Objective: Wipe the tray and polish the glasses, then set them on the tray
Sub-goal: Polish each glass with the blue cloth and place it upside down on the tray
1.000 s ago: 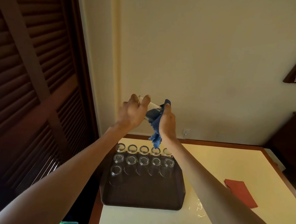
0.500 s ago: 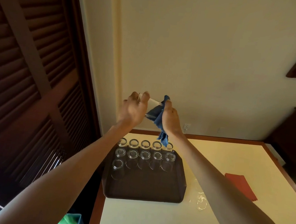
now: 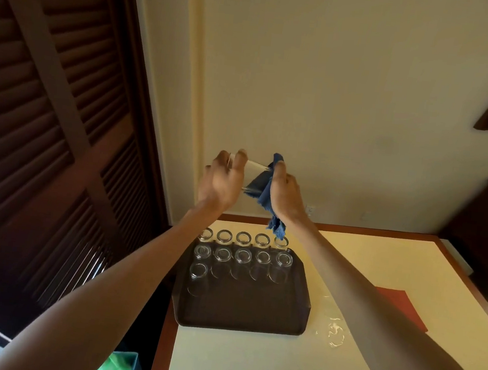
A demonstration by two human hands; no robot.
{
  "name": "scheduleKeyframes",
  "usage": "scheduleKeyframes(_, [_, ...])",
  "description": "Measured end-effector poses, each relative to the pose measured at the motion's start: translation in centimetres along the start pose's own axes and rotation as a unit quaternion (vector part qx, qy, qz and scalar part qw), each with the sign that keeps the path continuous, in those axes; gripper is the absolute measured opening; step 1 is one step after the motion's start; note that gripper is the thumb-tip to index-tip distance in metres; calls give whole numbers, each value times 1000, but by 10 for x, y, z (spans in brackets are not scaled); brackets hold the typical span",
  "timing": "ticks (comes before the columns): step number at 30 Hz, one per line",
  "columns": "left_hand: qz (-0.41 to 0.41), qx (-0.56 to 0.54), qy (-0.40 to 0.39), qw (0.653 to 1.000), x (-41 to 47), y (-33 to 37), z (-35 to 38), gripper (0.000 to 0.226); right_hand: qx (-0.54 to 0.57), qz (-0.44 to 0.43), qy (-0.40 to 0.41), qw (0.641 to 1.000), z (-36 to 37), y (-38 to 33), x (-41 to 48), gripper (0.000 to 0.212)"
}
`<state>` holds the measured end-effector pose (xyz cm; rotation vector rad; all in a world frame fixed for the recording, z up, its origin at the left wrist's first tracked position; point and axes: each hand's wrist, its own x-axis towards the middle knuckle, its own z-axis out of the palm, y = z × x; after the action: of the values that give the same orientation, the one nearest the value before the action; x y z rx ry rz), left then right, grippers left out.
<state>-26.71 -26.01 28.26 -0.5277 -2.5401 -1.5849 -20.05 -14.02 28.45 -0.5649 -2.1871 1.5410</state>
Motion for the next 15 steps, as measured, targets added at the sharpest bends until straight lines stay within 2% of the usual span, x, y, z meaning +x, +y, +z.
scheduleKeyframes(2, [111,26,53,992,-3,-4,-4,48,34,94,-75,992,-5,-9,2,57])
scheduleKeyframes(4, [199,40,70,977,-6,-11,-8,42,59,176,-163,969,-9,-13,3,55])
scheduleKeyframes(6, [221,35,70,972,-10,-15,-11,41,62,187,-182,963,-9,-12,2,56])
scheduleKeyframes(8, [162,25,49,985,-11,-11,-9,44,40,137,-133,981,-4,-9,-1,60])
scheduleKeyframes(11, [-26,-10,-24,999,-5,0,-9,55,-33,18,-41,998,3,-2,-4,59])
scheduleKeyframes(12, [-58,-5,-39,998,-3,3,-10,55,-36,0,-33,999,4,0,-4,58])
scheduleKeyframes(13, [-64,6,-41,997,-3,5,-10,54,-25,-4,-30,999,4,-1,-5,58])
scheduleKeyframes(15, [-17,29,-6,999,-5,7,-11,56,15,40,-41,998,1,-6,-4,61])
